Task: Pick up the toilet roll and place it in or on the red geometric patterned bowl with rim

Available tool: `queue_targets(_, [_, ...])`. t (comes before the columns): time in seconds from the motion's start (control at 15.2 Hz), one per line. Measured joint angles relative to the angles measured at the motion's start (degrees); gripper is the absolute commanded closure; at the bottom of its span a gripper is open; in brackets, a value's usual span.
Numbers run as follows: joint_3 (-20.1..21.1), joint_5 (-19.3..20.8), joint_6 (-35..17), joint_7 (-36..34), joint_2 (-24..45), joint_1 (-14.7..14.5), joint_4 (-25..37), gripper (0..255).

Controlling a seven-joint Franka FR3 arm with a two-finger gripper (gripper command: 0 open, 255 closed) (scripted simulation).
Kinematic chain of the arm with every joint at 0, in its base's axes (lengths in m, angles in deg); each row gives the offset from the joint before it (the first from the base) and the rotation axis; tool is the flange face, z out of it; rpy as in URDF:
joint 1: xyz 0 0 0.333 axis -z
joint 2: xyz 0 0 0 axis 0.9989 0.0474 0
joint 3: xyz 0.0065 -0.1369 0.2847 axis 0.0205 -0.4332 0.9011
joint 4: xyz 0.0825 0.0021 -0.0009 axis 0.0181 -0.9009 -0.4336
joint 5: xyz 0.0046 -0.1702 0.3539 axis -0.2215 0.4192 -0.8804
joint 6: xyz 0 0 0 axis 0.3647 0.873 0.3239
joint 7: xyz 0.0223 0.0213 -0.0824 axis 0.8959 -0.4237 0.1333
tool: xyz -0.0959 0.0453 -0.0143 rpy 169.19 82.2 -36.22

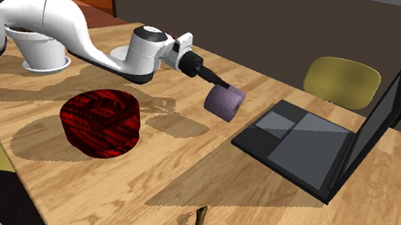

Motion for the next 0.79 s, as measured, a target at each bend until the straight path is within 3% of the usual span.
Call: queue_targets(0.79, [-3.7,1.2,2.2,4.8,4.3,-1.7,1.3,255])
